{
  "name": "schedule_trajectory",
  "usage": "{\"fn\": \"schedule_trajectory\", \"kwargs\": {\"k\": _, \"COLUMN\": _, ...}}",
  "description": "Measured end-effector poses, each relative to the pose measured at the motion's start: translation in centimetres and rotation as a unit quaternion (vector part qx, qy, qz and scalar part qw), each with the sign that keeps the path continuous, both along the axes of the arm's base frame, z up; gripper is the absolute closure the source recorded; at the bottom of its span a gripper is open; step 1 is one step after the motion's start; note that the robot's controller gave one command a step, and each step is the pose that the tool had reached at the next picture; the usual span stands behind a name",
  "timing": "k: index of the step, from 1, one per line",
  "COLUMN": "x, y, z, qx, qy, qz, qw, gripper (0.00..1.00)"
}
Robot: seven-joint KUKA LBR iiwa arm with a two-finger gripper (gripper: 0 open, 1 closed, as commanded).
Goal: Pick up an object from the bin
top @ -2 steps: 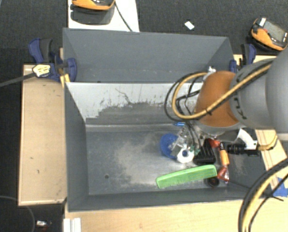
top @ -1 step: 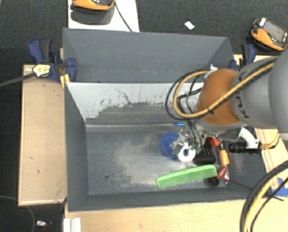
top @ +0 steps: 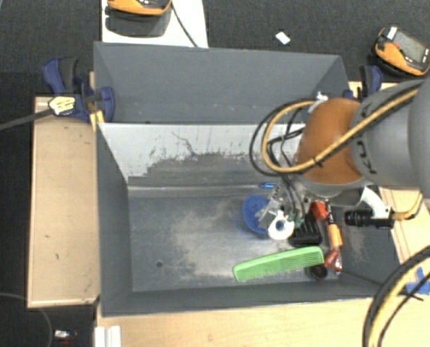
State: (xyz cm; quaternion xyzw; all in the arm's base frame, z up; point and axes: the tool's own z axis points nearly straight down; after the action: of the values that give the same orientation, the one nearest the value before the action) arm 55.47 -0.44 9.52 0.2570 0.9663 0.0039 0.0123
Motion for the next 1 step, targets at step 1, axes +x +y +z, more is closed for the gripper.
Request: {"fn": "schedule_trajectory", "kwargs": {"k": 1, "x": -0.08, "y": -0.02, "z": 2.75, "qx": 0.000, "qy": 0.0012, "qz": 0.001, "qw": 1.0000, "gripper": 1.00}}
